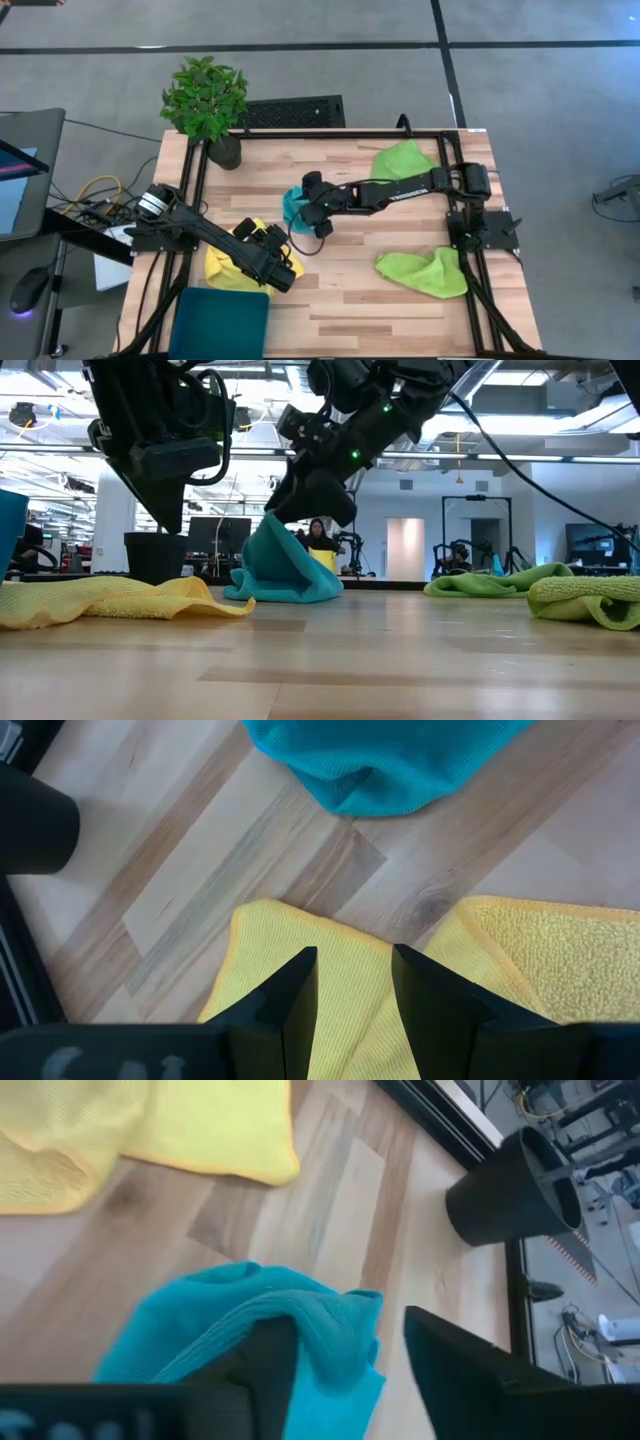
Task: Fold microfiber towels
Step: Fold the blue microfiber towel, then put the blue microfiber towel into the bin
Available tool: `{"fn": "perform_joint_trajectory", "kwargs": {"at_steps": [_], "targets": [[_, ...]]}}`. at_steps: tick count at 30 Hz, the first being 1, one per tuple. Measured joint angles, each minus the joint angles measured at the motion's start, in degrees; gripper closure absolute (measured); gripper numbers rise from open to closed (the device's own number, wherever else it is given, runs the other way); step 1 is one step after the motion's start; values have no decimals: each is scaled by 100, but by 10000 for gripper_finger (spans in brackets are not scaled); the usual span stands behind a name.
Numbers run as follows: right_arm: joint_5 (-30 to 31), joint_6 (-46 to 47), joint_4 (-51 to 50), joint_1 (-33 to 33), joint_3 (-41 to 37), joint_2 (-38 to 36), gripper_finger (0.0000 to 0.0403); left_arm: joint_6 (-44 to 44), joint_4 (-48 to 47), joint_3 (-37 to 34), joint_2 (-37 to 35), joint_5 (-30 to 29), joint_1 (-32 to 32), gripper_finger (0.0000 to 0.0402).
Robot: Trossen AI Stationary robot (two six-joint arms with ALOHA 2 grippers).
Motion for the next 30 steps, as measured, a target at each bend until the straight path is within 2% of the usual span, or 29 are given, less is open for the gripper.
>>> {"fn": "perform_joint_trajectory", "kwargs": {"at_steps": [4, 11, 15, 18, 21, 26, 30], "targets": [[7, -4, 2, 124, 0, -2, 148, -25, -80, 0, 1, 71, 0, 278], [164, -7, 92, 130, 0, -17, 140, -114, -247, 0, 0, 133, 0, 278], [932, -7, 66, 87, 0, -37, 142, -118, -247, 0, 1, 113, 0, 278], [1432, 101, -223, 97, -5, -368, 142, 68, -219, 0, 0, 9, 0, 278], [1315, 505, -1013, 124, 11, -865, 142, 688, -112, 0, -1, -112, 0, 278], [732, 1319, -2398, 252, 4, -1665, 142, 1809, 348, -2, 1, -330, 57, 278], [374, 1601, -3167, 443, 4, -2075, 142, 2927, 1484, -198, -1, -346, 162, 278]]}}
